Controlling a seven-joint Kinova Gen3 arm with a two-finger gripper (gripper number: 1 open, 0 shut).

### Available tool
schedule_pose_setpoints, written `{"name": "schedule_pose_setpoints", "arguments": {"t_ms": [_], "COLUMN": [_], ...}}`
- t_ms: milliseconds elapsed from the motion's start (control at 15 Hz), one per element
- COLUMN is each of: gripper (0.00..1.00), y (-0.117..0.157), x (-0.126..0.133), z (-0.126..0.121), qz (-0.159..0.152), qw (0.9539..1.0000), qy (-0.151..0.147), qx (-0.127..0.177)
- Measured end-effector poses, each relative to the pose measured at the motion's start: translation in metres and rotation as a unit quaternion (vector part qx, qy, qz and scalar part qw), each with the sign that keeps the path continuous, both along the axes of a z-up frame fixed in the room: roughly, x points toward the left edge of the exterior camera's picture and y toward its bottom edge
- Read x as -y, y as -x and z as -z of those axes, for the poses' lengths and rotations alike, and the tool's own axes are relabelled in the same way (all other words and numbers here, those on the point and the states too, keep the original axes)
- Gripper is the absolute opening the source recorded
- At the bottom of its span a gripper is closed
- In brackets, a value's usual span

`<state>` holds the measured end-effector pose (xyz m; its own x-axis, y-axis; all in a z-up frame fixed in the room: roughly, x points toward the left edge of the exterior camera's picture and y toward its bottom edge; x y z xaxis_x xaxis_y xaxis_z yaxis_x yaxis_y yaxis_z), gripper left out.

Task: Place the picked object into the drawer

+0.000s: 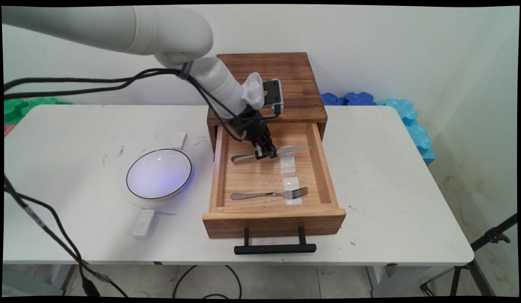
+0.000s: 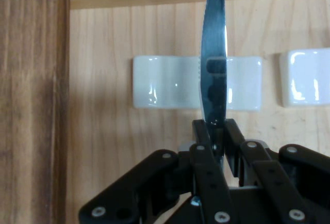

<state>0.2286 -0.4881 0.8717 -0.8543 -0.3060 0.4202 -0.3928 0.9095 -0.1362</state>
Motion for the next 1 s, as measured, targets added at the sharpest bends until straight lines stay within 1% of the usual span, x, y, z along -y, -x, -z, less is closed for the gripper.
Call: {"name": "schedule_pose_setpoints", "arguments": {"t_ms": [600, 1000], "gripper": [0.0, 0.0], "y": [0.003, 0.004], "x": [0.016, 0.022], "z": [0.023, 0.031], "qz": [-0.005, -0.007], "qw": [1.0, 1.0], "qy": [-0.002, -0.003], "qx": [0.002, 0.002]}}
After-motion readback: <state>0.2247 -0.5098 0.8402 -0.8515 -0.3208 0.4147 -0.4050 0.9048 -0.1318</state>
